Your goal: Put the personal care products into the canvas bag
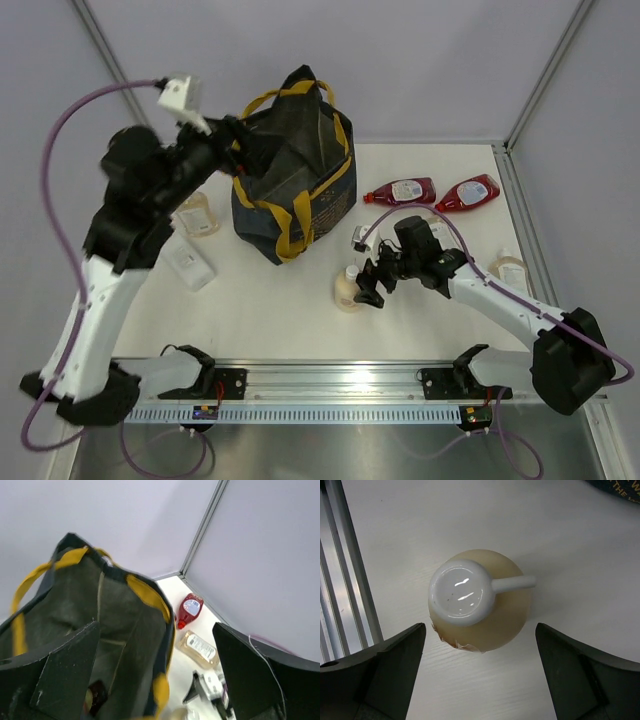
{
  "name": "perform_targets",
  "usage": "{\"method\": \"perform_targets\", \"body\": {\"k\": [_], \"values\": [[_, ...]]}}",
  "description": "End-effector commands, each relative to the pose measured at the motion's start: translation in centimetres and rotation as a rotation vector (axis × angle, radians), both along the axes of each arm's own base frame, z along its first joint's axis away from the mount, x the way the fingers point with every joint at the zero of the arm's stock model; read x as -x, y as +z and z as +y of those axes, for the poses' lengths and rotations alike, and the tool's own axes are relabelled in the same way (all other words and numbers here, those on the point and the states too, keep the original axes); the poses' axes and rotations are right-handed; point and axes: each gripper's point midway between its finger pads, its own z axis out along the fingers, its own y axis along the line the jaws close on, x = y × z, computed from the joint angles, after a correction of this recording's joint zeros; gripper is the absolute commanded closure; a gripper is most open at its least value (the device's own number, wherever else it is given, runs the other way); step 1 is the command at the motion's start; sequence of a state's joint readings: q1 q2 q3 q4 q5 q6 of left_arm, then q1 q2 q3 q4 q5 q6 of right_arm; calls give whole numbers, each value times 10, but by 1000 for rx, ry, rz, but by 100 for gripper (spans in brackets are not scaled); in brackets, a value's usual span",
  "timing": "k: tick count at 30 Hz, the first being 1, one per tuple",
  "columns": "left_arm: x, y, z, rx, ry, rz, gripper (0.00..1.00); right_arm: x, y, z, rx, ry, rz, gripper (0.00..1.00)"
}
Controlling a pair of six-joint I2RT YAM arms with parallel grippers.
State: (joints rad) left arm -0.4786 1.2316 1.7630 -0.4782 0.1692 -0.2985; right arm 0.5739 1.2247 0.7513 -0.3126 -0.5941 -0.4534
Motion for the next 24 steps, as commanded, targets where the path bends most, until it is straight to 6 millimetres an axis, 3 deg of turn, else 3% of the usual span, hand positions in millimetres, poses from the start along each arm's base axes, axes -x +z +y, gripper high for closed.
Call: {"method": "perform_targets", "body": {"k": [1,2,3,4,5,6,9,10,15,20,24], "values": [[32,-32,41,-40,113,25,1,-17,26,13,-76,-126,2,0],[56,-30,55,-11,128,3,1,-12,32,17,-99,-142,45,1],[55,-59,61,-25,161,57,1,-11,35,20,-111,-153,45,1],[63,-66,65,7,170,78,1,-24,41,16,-103,-251,-12,1],[81,-64,77,47,188,59,1,-25,45,18,-125,-323,30,1],[81,-85,81,51,213,97,1,-30,47,17,-135,-387,55,0],[100,-94,94,130,242,108,1,-25,49,20,-163,-448,152,1],[100,-104,96,143,253,133,1,-21,40,17,-158,-459,170,0],[110,-116,107,210,295,151,1,-21,16,17,-168,-568,191,1],[111,-130,109,227,308,189,1,-3,7,38,-146,-516,169,1],[113,-141,111,232,323,220,1,-18,-5,42,-137,-574,133,1]]}}
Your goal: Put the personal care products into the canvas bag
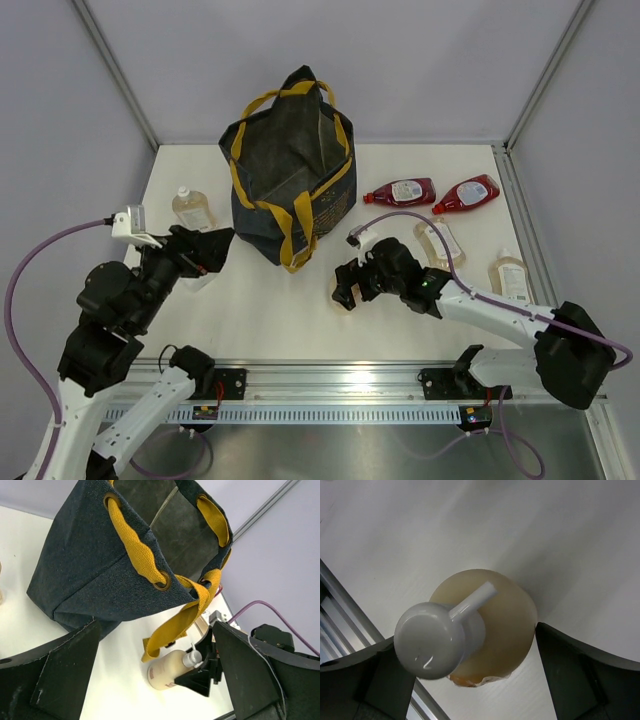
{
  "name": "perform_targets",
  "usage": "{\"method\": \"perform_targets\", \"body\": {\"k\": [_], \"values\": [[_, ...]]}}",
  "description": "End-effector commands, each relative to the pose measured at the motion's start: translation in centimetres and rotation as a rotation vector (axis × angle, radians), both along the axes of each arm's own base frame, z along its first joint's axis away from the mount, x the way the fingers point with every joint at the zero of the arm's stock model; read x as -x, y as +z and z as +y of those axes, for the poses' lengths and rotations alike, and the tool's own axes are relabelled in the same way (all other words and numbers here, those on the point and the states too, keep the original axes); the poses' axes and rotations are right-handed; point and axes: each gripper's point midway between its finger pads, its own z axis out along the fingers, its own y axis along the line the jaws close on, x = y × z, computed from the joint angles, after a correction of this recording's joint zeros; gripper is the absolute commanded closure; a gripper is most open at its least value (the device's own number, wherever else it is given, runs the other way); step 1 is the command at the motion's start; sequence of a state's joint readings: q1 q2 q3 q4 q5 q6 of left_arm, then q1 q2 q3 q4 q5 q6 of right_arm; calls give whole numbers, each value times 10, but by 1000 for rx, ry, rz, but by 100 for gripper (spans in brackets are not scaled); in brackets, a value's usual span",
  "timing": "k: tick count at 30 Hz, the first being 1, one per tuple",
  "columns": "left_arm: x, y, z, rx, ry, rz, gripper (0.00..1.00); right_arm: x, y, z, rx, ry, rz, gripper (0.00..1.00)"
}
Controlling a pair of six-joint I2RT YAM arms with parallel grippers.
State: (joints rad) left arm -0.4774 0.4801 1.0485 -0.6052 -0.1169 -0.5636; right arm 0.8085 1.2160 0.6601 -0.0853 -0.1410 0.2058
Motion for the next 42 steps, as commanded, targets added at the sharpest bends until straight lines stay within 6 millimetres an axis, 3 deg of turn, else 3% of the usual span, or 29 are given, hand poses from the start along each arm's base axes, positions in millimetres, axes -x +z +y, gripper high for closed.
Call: {"method": "perform_targets", "body": {"k": [1,7,12,20,23,24,25,28,30,32,33,35,42], "values": [[-2,-6,7,43,48,18,1,-23,5,12,-37,-79,-62,1],[9,-29,17,85,86,48,1,-48,-4,6,28,-167,-135,1],[15,-41,27,118,123,46,1,-47,-1,13,8,-131,-146,0],[12,-56,21,126,113,79,1,-55,-10,16,61,-92,-185,1],[12,-60,20,132,110,87,1,-51,-2,18,48,-37,-217,25],[12,-63,20,134,109,89,1,-50,1,19,40,-27,-226,38],[12,-64,19,136,108,89,1,-48,6,21,38,-2,-223,67],[11,-68,19,136,109,89,1,-50,16,20,17,20,-204,100],[9,-72,18,134,107,96,1,-53,27,17,-54,59,-140,100],[8,-73,16,132,103,99,1,-46,25,7,-90,89,-12,100],[7,-74,16,132,103,102,1,-29,35,13,-172,203,56,100],[6,-77,14,132,97,107,1,-33,53,-1,-253,230,100,100],[0,-85,13,160,124,144,1,-11,137,-7,-469,342,168,100]]}}
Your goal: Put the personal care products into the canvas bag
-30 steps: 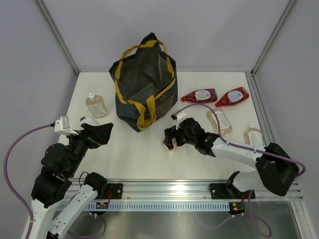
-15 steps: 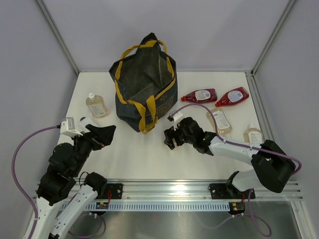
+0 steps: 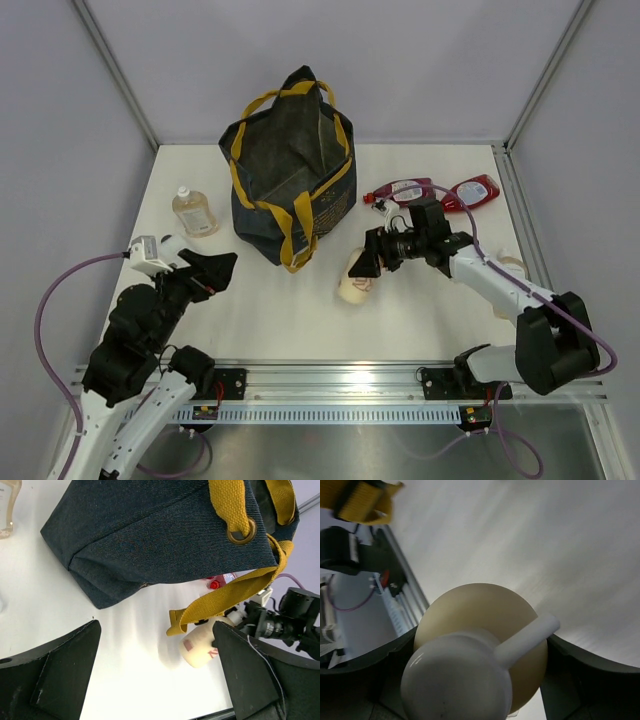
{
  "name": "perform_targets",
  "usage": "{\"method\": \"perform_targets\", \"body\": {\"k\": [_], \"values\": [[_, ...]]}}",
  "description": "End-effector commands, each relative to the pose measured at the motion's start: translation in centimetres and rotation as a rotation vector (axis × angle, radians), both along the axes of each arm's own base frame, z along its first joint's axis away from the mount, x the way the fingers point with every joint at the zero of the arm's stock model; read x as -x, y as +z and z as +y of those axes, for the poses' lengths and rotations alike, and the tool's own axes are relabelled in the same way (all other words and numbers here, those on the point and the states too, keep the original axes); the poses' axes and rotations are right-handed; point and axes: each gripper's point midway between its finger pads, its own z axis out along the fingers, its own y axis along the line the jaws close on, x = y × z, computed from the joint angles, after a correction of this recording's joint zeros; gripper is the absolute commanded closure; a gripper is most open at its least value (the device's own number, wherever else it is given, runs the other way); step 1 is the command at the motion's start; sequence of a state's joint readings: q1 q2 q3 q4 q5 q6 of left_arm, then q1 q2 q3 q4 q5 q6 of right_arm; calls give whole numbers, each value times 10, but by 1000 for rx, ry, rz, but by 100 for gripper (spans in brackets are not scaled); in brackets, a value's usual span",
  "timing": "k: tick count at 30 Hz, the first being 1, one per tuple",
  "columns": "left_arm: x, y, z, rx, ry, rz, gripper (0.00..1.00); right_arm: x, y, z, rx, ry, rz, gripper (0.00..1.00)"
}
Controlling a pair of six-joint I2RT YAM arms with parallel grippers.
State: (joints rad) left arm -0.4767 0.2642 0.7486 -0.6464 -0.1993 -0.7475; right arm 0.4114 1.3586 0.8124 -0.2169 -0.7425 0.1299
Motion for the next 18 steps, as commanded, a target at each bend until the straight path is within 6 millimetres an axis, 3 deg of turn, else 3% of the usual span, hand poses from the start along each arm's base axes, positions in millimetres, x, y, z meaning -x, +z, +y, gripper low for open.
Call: {"method": "perform_targets", "body": {"k": [1,5,9,11,15,16,17,18], "values": [[-7,6,2,50,42,-6,1,28,122,22,-294,180,-63,100],[-8,-2,19,67,155,62,1,40,181,20,-352,180,-85,100],[-5,4,27,66,185,61,1,54,253,18,-427,203,-173,100],[-4,7,29,74,194,50,1,56,279,18,-462,204,-184,100],[-4,8,38,77,250,65,1,35,355,31,-534,176,-316,100],[-2,6,42,68,267,80,1,27,365,35,-543,171,-332,100],[-3,5,46,62,295,93,1,26,396,36,-570,161,-411,100],[-2,0,49,45,308,117,1,4,392,47,-559,147,-390,100]]}}
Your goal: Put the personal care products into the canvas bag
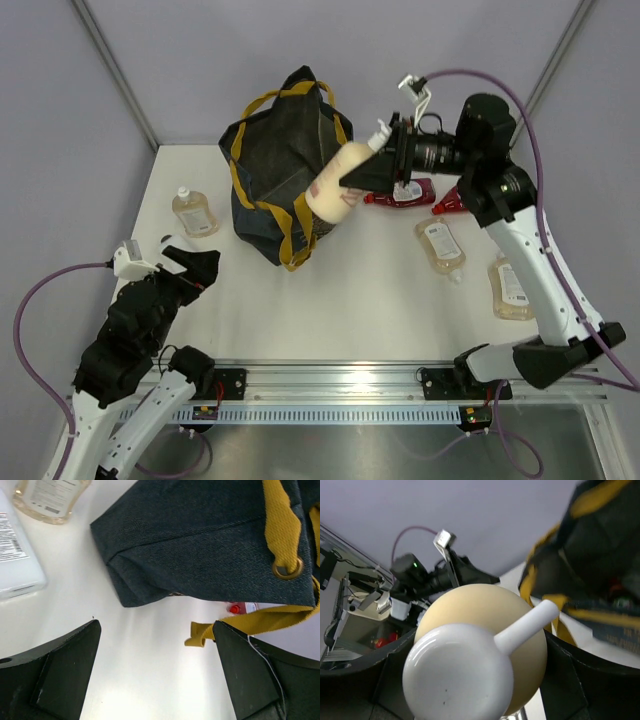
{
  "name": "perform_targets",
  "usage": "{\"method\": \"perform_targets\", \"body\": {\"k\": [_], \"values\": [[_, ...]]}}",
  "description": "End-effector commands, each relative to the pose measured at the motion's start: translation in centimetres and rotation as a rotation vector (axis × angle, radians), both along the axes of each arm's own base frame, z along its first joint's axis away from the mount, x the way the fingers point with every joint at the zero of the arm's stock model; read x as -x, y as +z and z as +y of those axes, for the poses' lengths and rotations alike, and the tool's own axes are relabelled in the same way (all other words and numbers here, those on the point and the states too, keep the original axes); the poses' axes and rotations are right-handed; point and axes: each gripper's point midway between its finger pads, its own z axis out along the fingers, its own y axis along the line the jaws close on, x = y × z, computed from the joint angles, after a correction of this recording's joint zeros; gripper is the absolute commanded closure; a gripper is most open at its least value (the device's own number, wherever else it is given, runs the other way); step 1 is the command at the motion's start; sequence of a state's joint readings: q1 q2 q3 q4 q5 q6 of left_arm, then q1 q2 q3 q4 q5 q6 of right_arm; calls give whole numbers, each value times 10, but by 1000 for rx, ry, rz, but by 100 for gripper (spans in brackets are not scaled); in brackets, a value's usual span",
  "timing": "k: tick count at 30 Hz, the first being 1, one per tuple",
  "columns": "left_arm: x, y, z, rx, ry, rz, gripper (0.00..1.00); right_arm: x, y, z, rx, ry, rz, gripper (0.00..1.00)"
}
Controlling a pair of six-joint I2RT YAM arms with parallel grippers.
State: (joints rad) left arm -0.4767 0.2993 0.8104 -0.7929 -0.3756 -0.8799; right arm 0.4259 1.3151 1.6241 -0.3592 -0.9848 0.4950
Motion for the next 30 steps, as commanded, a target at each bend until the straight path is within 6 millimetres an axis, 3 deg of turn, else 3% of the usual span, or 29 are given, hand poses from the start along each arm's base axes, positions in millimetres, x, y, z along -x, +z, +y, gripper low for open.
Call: {"method": "perform_targets", "body": {"k": [1,2,3,5,8,9,11,12,14,16,18,19,20,21,23,27,29,30], "values": [[-1,11,20,-2,115,15,1,-17,69,23,-113,5,-128,100],[-1,10,23,-11,132,24,1,-22,75,30,-115,4,-150,100],[-1,5,23,-25,136,54,1,-41,84,40,-114,-29,-190,100],[-1,6,26,-32,151,69,1,-61,88,58,-111,-65,-221,100],[-5,5,27,-48,173,103,1,-110,77,81,-64,-158,-297,100],[-7,7,26,-61,173,108,1,-131,64,89,-23,-184,-351,100],[-19,5,26,-161,165,140,1,-152,49,96,28,-244,-406,100],[-26,15,25,-181,164,126,1,-164,30,99,95,-251,-462,100],[-44,14,21,-289,136,159,1,-174,8,101,178,-271,-511,100],[-63,28,8,-296,52,123,1,-180,-6,96,258,-282,-595,100],[-90,26,17,-327,37,117,1,-182,-36,95,357,-242,-652,92],[-100,24,25,-305,1,118,1,-183,-47,95,398,-231,-665,75],[-115,15,28,-289,-14,141,1,-183,-71,96,480,-186,-683,68],[-122,8,31,-278,-33,155,1,-179,-79,101,509,-164,-694,61],[-135,-1,46,-275,-42,175,1,-181,-92,101,549,-164,-677,43],[-172,-32,53,-347,-109,228,1,-187,-106,102,581,-167,-643,30],[-184,-42,58,-404,-133,227,1,-186,-107,101,589,-163,-637,17],[-191,-57,62,-412,-128,266,1,-187,-110,102,597,-158,-628,8]]}}
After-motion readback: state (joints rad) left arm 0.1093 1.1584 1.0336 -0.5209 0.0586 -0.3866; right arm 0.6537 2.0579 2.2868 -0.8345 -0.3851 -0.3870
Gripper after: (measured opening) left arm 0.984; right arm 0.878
